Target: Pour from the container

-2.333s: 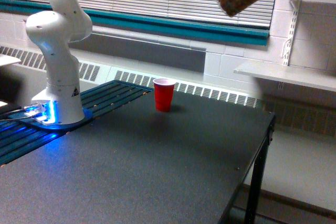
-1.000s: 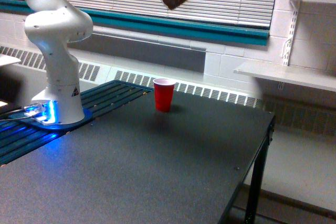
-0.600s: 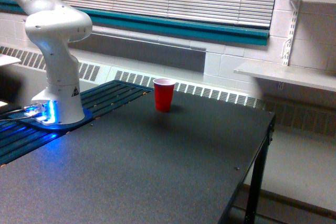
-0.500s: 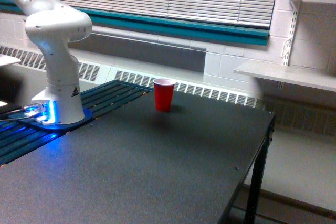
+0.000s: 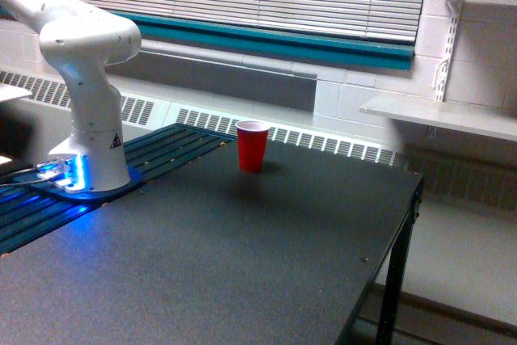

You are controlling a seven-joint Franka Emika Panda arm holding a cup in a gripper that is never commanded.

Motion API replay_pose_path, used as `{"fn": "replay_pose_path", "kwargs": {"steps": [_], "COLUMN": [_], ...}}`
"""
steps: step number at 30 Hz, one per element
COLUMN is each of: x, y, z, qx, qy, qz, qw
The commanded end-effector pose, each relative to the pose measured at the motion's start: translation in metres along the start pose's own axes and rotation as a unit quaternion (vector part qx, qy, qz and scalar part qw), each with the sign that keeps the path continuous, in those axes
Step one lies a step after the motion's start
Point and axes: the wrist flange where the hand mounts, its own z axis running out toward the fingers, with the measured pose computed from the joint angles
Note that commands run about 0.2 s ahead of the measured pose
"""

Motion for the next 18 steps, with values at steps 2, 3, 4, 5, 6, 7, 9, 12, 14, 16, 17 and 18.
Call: {"fn": "replay_pose_path", "kwargs": {"steps": [2, 3, 4, 5, 6, 7, 9, 12, 14, 16, 17, 18], "x": [-0.015, -0.017, -0.020, -0.021, -0.023, -0.025, -0.030, -0.038, -0.043, -0.050, -0.051, -0.054], "y": [-0.010, -0.013, -0.017, -0.020, -0.024, -0.028, -0.036, -0.048, -0.054, -0.062, -0.064, -0.067], "z": [0.023, 0.025, 0.028, 0.030, 0.032, 0.035, 0.042, 0.052, 0.059, 0.066, 0.069, 0.071], "qx": [0.002, 0.003, 0.005, 0.006, 0.007, 0.008, 0.008, 0.007, 0.005, 0.004, 0.004, 0.003], "qy": [-0.039, -0.038, -0.037, -0.037, -0.036, -0.036, -0.037, -0.042, -0.046, -0.049, -0.051, -0.055], "qz": [-0.043, -0.043, -0.040, -0.037, -0.035, -0.035, -0.035, -0.032, -0.035, -0.032, -0.031, -0.033], "qw": [0.9983, 0.9984, 0.9985, 0.9986, 0.9987, 0.9987, 0.9987, 0.9986, 0.9983, 0.9983, 0.9982, 0.9980]}}
